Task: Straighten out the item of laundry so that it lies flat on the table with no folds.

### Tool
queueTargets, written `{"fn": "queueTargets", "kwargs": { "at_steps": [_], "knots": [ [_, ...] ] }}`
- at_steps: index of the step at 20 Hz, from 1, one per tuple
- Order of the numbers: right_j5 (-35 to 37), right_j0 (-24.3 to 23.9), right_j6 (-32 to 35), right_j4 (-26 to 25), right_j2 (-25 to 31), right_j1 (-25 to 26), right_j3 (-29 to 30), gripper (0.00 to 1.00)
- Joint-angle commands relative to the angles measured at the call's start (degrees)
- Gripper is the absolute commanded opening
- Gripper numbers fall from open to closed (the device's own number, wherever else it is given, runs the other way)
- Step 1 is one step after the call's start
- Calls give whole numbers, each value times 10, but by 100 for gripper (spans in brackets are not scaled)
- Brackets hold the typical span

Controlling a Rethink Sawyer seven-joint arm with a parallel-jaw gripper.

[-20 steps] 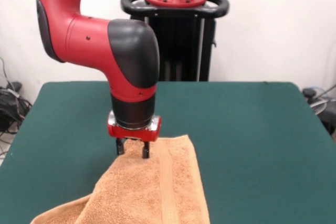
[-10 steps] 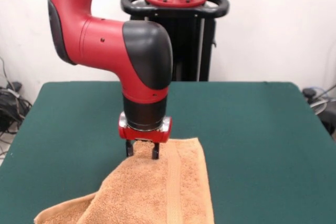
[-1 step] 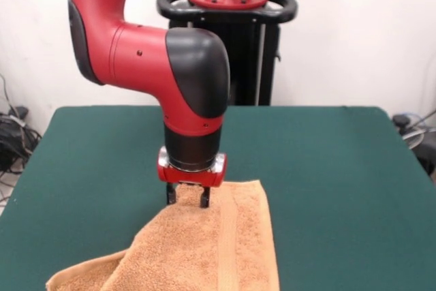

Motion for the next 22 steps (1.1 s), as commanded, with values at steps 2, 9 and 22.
{"fn": "queueTargets", "kwargs": {
  "at_steps": [2,9,22],
  "knots": [
    [1,48,144,50,35,60,-20,100],
    [17,72,161,82,23,75,-53,100],
    [8,95,162,123,10,86,-72,100]
  ]
}}
